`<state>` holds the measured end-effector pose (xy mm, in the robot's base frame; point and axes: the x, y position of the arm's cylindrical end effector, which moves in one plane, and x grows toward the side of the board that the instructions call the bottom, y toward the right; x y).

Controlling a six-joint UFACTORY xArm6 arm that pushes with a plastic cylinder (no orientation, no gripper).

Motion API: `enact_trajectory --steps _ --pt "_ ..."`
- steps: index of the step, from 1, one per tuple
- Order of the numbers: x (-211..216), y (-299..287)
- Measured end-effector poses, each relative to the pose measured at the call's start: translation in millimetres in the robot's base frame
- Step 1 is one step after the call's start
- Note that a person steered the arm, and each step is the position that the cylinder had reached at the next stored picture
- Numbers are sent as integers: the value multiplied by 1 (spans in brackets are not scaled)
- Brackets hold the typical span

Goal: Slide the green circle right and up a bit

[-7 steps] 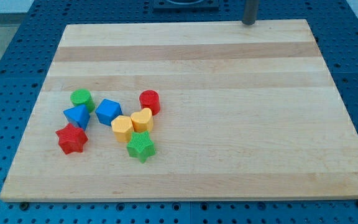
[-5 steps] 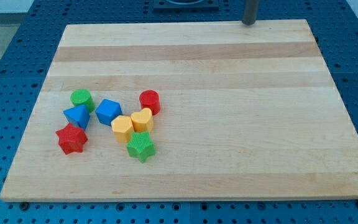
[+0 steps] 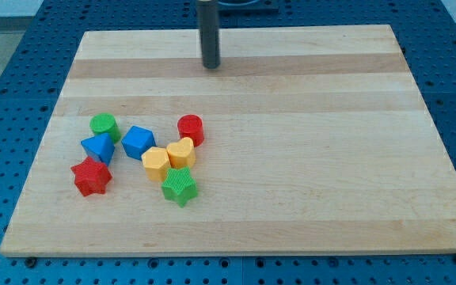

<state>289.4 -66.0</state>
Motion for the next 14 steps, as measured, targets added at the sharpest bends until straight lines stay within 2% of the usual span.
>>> enact_trajectory --steps 1,2,3,5,7,9,11,14 --pt "0 -52" --pt "2 -145" --pt "43 -227" --pt "74 -239" --pt "126 -239" --pt "126 -233" --pt "126 -192" --pt "167 -169"
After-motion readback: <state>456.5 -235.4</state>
